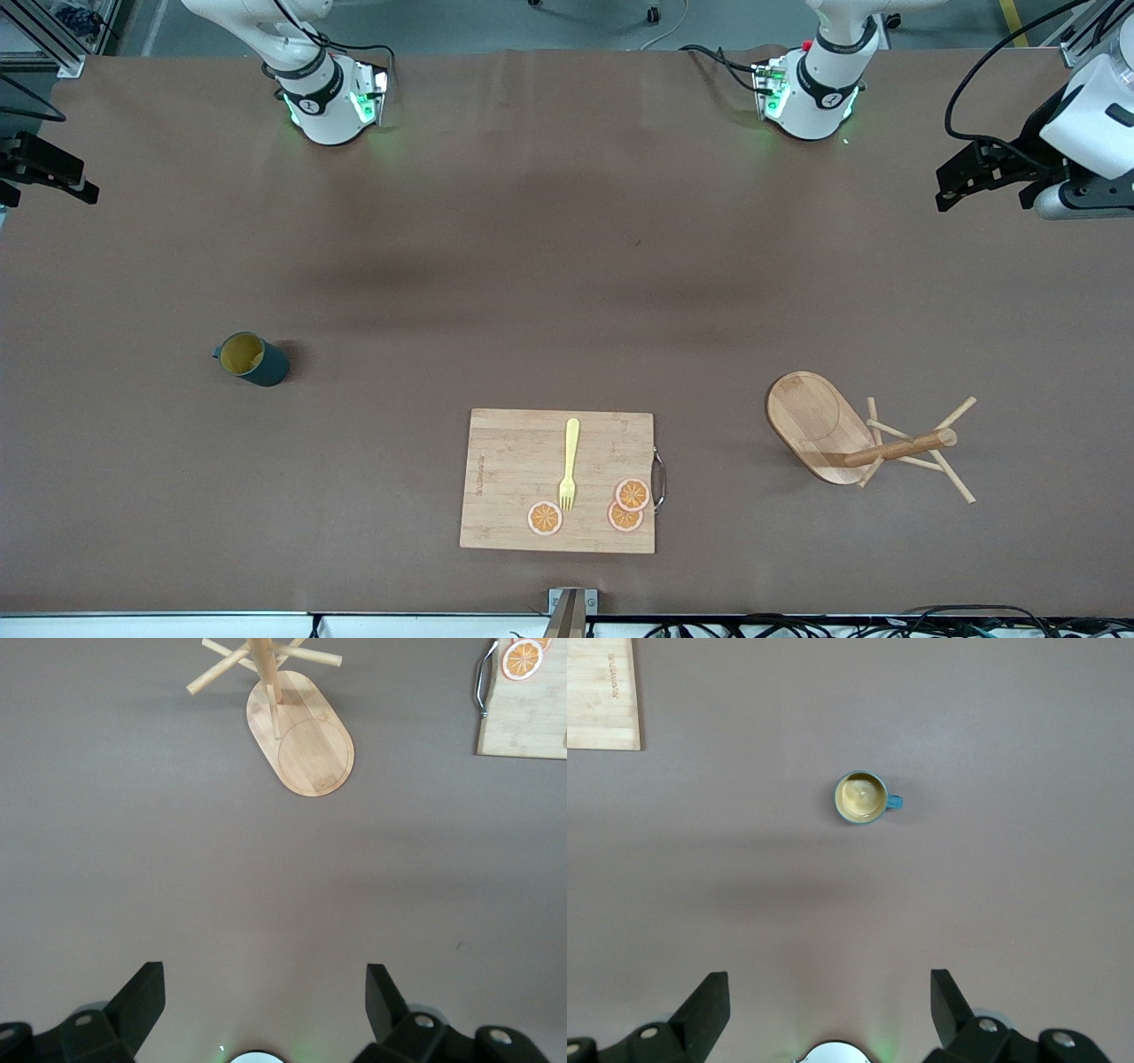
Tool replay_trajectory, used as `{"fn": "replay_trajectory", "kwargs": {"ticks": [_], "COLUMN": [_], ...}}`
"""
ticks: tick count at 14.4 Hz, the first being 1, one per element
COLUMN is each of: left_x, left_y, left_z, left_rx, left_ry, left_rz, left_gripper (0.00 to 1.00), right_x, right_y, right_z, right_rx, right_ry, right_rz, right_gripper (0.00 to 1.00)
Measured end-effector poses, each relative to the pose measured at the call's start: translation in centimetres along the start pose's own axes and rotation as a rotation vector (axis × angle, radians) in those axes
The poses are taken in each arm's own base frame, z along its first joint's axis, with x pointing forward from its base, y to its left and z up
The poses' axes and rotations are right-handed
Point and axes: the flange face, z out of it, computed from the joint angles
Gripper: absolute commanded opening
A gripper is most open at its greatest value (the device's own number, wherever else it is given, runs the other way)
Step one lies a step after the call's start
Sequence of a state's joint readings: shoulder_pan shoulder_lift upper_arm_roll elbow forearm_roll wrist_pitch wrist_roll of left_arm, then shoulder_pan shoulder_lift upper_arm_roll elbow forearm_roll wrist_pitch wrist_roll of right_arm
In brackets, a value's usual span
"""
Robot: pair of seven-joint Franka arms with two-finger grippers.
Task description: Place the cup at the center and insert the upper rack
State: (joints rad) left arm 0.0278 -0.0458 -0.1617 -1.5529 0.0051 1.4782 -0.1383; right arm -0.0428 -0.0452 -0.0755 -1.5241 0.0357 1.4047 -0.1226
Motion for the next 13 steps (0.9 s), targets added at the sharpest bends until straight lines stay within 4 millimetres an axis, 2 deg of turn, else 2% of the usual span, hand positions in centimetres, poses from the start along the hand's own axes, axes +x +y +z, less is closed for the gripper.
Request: {"fn": "replay_trajectory", "kwargs": {"ticks": [7, 10, 13], "left_x": [0.1, 0.4, 0.6], "left_y": [0.1, 0.2, 0.1], "left_z": [0.2, 0.7, 0.9], "left_rx": [0.000, 0.000, -0.001], "left_ry": [-0.004, -0.012, -0.016], "left_rz": [0.002, 0.004, 0.002], "left_gripper": [1.00, 1.00, 1.00], "right_x": [0.2, 2.4, 5.6], "right_y": [0.2, 0.8, 2.9], "right_z": [0.4, 2.7, 7.1], "right_rx": [-0.001, -0.002, -0.001], "right_ry": [-0.006, -0.019, -0.053], "right_rz": [0.003, 0.012, 0.042], "right_gripper": [1.00, 1.00, 1.00]}}
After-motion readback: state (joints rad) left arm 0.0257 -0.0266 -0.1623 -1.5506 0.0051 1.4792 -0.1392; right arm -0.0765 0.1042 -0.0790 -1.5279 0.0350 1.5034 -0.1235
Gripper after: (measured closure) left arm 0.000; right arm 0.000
